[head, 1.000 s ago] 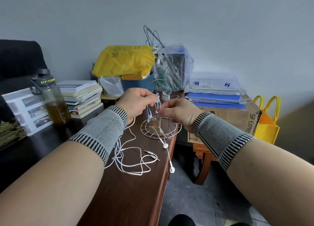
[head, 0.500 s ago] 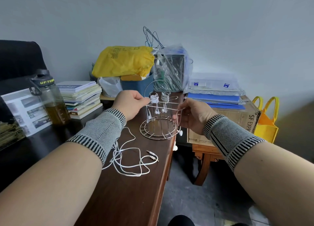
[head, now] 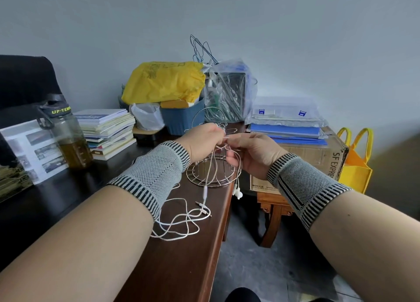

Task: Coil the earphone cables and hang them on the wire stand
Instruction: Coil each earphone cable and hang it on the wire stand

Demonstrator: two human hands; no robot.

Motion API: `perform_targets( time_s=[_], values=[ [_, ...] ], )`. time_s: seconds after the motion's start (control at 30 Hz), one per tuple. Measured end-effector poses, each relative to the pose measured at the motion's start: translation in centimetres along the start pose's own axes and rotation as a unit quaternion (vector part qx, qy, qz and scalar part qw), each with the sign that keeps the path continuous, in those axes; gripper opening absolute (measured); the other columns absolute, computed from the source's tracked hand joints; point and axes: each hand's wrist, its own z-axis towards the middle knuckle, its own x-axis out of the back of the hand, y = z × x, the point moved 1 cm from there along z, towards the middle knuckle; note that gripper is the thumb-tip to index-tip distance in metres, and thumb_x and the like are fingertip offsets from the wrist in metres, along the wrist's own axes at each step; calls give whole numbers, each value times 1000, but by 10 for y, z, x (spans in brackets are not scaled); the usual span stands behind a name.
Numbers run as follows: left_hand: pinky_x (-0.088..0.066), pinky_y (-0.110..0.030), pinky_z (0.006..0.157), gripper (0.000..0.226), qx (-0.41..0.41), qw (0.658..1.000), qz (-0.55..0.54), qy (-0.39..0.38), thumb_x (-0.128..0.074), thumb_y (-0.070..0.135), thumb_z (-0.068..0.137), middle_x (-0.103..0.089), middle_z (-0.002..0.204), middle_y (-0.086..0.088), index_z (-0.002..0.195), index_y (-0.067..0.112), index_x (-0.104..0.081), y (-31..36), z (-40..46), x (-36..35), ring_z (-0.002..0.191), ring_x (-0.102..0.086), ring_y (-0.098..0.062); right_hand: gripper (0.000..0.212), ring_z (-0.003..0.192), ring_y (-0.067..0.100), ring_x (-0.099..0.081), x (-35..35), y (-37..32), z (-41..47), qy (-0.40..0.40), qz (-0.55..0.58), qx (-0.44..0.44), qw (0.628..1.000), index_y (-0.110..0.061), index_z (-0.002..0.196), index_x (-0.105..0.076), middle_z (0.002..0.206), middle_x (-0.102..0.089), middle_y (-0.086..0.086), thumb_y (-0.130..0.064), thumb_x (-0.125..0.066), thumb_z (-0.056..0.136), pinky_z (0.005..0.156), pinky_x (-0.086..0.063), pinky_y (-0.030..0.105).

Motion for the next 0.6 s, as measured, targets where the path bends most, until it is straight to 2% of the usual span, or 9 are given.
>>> perform_targets(
  time_s=[0.07,0.13,0.17,0.23,0.4,0.6],
  values=[
    [-50,-36,79,26,42,993,-100,-57,-39,12,90,-58,86,-8,109,7,-57,7,-3,-6,72,-59,-23,9,48,12,-60,-1,-1,0,-4,7,3,1000,1,89,-67,63,-64,9,0,-58,87,48,-55,22],
    [-47,-26,58,17,46,994,-77,-65,-38,3,91,-53,73,-7,88,8,-54,6,-4,-8,52,-47,-15,8,49,12,-61,2,-2,-1,1,11,12,1000,0,90,-66,65,-64,9,1,-59,87,49,-56,22],
    [-40,-22,48,18,33,996,-60,-55,-41,3,91,-50,68,-6,78,9,-52,4,-3,-7,47,-41,-12,9,50,12,-61,4,-3,-1,4,8,15,1000,0,91,-66,66,-64,9,2,-59,87,51,-56,22],
    [-28,-20,39,22,14,997,-64,-30,-49,6,91,-47,62,-3,69,8,-53,-3,1,-6,40,-34,-8,11,52,12,-60,11,-2,-2,13,0,15,1000,-2,91,-65,66,-64,9,6,-58,86,54,-57,23],
    [-22,-19,37,28,4,996,-85,-15,-59,13,91,-43,58,0,64,12,-52,-14,6,-3,39,-29,-7,12,49,11,-53,17,4,-2,25,-37,-12,999,-2,78,-62,67,-60,9,2,-58,88,45,-48,19],
    [-20,-18,38,27,-15,996,-92,10,-64,17,90,-38,44,13,65,16,-54,-18,10,-3,42,-26,-9,10,51,9,-50,18,6,-3,20,-92,-22,995,-4,80,-62,65,-58,5,-1,-60,88,43,-43,16]
  ],
)
